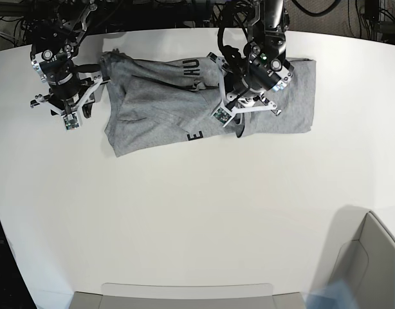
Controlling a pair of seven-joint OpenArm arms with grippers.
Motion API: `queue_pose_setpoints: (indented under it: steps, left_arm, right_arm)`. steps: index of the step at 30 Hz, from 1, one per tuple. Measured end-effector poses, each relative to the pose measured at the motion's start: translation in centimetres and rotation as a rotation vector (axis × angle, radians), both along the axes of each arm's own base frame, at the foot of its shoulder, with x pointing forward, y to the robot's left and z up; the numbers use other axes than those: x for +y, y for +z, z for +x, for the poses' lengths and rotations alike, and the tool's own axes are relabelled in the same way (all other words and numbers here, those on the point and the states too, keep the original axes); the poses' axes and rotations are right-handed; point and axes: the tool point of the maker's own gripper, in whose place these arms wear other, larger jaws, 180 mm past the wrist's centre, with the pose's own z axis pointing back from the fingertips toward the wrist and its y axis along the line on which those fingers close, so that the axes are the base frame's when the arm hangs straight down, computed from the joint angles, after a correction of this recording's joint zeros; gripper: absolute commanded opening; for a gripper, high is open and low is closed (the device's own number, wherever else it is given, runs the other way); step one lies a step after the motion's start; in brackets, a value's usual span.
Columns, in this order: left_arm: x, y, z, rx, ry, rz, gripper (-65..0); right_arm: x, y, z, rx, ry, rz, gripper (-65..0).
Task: Fold the T-shirt properly
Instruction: 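Regrasp the strip end with the right gripper near the sleeve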
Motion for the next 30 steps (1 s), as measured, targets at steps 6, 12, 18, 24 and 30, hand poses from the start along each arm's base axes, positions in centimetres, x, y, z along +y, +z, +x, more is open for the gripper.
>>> queue_pose_setpoints:
  steps: [6,12,18,24,30]
  left_arm:
    - [0.7,-0.2,-0.1,0.001,-0.009,0.026,-60.7]
    - [1.4,-0.4,-0.2,0.002,-0.017,0.044,-60.7]
    - [1.5,-0.6,-0.5,0.008,-0.023,0.047,-60.7]
    - [1.7,-0.6,-0.5,0.009,-0.021,0.056,-60.7]
    - [1.6,-0.7,-0.6,0.010,-0.023,0.056,-60.7]
  right_arm:
    - [1.9,0.7,0.2,0.012,0.029,0.033,-36.0]
    - [2.4,0.9,-0.7,0.046,0.031,0.174,-34.1]
    - [3.3,-3.0,-1.9,0.158,0.024,0.335,-34.1]
    - [4.8,-6.3,-1.9,0.216,0.019,0.506,-34.1]
    - [4.7,-7.0,-1.2,0.190,0.014,0.647,-34.1]
